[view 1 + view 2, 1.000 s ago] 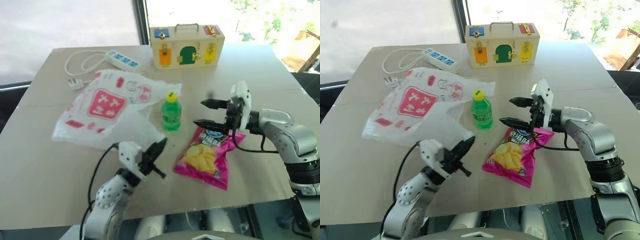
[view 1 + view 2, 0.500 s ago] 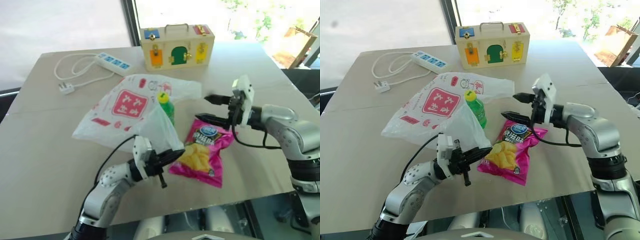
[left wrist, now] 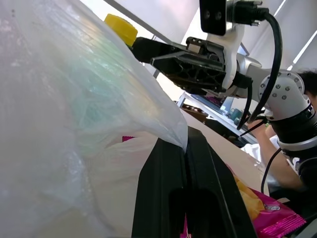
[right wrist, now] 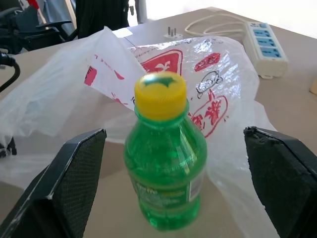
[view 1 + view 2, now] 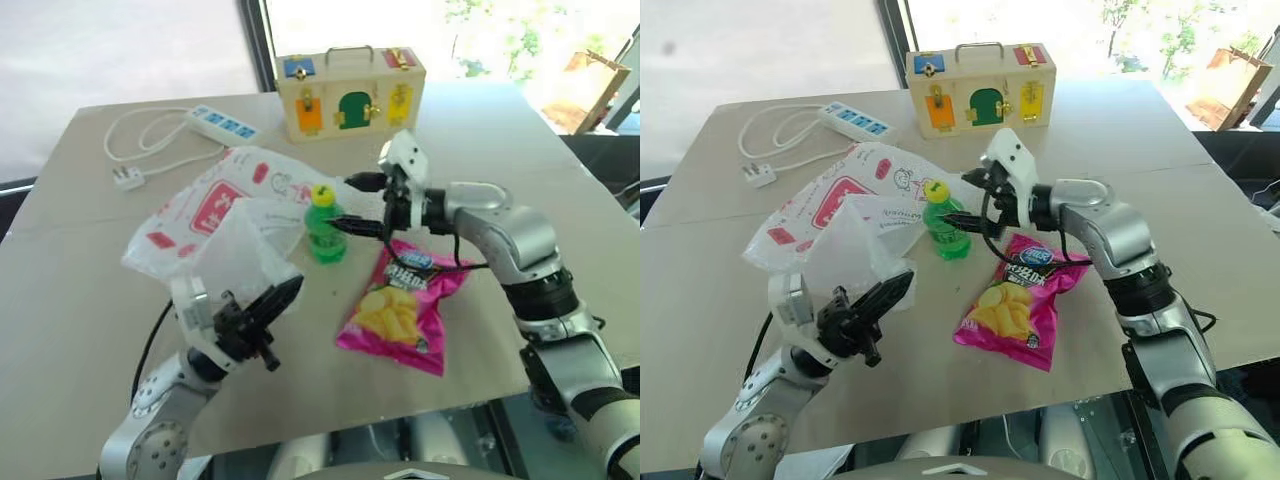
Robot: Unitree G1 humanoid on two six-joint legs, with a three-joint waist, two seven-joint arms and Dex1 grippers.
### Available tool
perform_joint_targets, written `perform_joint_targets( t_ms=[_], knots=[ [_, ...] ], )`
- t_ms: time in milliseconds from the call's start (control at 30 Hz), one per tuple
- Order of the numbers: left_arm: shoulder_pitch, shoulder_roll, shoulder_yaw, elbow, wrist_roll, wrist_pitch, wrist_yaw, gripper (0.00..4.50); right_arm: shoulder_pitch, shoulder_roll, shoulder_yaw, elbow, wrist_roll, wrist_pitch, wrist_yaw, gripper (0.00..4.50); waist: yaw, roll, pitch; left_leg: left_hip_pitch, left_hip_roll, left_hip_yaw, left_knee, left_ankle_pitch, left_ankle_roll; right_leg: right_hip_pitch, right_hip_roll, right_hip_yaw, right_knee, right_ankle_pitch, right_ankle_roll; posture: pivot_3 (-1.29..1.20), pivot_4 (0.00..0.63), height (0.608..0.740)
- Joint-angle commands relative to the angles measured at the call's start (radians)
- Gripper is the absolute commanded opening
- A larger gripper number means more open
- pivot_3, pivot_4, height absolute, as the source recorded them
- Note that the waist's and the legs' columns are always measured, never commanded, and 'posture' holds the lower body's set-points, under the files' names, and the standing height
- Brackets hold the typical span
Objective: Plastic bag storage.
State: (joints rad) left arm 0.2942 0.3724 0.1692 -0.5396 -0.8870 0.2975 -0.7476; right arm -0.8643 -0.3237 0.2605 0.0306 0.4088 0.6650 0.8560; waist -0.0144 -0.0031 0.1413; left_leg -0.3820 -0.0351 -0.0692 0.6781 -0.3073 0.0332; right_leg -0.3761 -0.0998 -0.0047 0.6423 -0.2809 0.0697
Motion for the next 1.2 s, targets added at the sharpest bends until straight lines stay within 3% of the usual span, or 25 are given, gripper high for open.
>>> perform_joint_targets(
  t_ms=[33, 367, 567, 700, 767, 1000, 1200],
  knots=[
    [-0.005, -0.005, 0.009, -0.053, -0.002, -0.018, 0.014, 0.05, -0.048, 0.019, 0.014, 0.008, -0.006, 0.007, 0.027, 4.50, 0.000, 0.000, 0.000, 0.000, 0.000, 0.000, 0.000, 0.000, 0.000, 0.000, 0.000, 0.000, 0.000, 0.000, 0.000, 0.00, 0.150, 0.740],
    [-0.038, -0.005, 0.000, -0.028, 0.018, -0.021, 0.012, 0.05, -0.162, 0.042, 0.154, 0.127, -0.138, 0.081, 0.047, 4.50, -0.004, 0.000, 0.000, 0.001, -0.005, -0.008, -0.006, 0.002, -0.003, -0.003, 0.001, 0.002, 0.000, 0.000, 0.000, 0.00, 0.150, 0.740],
    [-0.045, -0.006, 0.000, -0.020, 0.028, -0.023, 0.006, 0.05, -0.176, 0.086, 0.166, 0.184, -0.178, 0.097, 0.032, 4.50, -0.009, 0.000, 0.000, 0.001, -0.007, -0.013, -0.007, 0.002, -0.004, -0.005, 0.000, 0.002, 0.000, 0.000, 0.000, 0.00, 0.150, 0.740],
    [-0.051, -0.003, 0.001, -0.014, 0.033, -0.025, 0.001, 0.00, -0.174, 0.100, 0.134, 0.187, -0.179, 0.093, 0.025, 3.18, -0.014, 0.000, 0.000, 0.001, -0.011, -0.018, -0.008, 0.002, -0.004, -0.005, -0.001, 0.002, 0.000, 0.000, 0.000, 0.00, 0.150, 0.740],
    [-0.056, -0.002, 0.002, -0.008, 0.035, -0.025, -0.003, 0.00, -0.170, 0.099, 0.122, 0.178, -0.173, 0.101, 0.029, 3.05, -0.015, 0.000, 0.000, 0.001, -0.013, -0.019, -0.008, 0.002, -0.004, -0.005, -0.001, 0.002, 0.000, 0.000, 0.000, 0.00, 0.150, 0.740],
    [-0.177, 0.000, -0.043, 0.086, 0.087, -0.029, -0.044, 0.00, -0.165, 0.056, -0.036, 0.105, -0.084, 0.228, -0.003, 3.05, -0.015, 0.000, 0.000, 0.000, -0.015, -0.023, -0.007, 0.003, -0.004, -0.005, -0.002, 0.001, 0.000, 0.000, 0.000, 0.00, 0.150, 0.740],
    [-0.619, -0.139, -0.198, 0.424, 0.230, -0.087, -0.105, 0.00, -0.121, -0.120, -0.340, -0.054, 0.074, 0.491, -0.067, 3.05, 0.012, -0.001, 0.000, -0.004, -0.022, -0.031, -0.003, 0.003, -0.005, -0.003, -0.004, -0.004, 0.001, 0.000, 0.000, 0.00, 0.150, 0.740]
  ],
)
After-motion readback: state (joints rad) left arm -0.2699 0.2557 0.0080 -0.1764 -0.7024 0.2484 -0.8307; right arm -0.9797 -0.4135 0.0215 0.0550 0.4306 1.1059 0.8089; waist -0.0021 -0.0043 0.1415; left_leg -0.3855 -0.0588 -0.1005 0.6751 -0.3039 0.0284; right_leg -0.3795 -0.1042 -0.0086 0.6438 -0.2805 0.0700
